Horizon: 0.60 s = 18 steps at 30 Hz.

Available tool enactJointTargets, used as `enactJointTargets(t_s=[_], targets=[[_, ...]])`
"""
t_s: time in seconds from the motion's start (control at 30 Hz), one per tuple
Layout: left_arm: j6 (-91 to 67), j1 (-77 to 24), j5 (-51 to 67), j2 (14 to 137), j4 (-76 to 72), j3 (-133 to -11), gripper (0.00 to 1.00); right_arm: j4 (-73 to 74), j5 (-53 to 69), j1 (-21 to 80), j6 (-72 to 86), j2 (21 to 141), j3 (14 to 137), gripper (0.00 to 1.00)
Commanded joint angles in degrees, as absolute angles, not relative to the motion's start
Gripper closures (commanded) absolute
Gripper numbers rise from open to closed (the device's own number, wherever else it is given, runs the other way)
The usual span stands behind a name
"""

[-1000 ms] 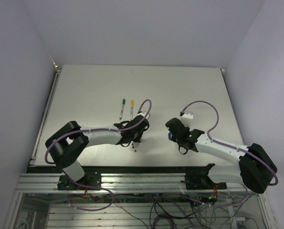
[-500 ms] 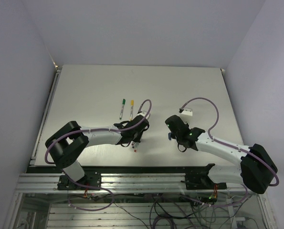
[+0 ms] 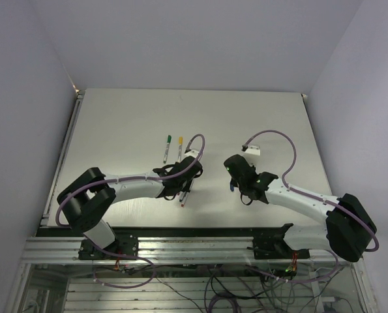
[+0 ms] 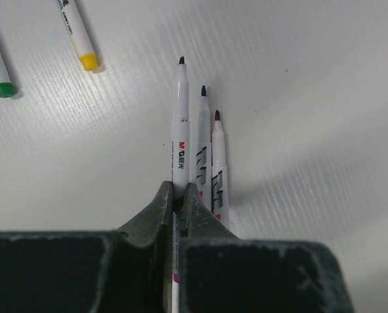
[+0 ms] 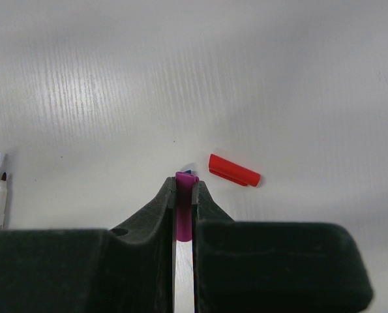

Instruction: Insert the pens into the pen caps

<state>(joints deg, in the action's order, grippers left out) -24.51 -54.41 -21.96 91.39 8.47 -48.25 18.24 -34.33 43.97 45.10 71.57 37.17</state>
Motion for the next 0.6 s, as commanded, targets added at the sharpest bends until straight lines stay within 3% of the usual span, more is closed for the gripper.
enactJointTargets(t_s=[0.0, 0.57], targets=[[-25.1, -54.1, -23.7, 89.8, 8.6, -47.9, 0.93, 17.1, -35.6, 44.3, 44.6, 71.7, 38.7, 1.0], [-20.9, -54.0, -23.0, 84.5, -1.3, -47.4, 0.93, 6.2, -38.2, 42.6, 36.2, 67.8, 39.2, 1.0]])
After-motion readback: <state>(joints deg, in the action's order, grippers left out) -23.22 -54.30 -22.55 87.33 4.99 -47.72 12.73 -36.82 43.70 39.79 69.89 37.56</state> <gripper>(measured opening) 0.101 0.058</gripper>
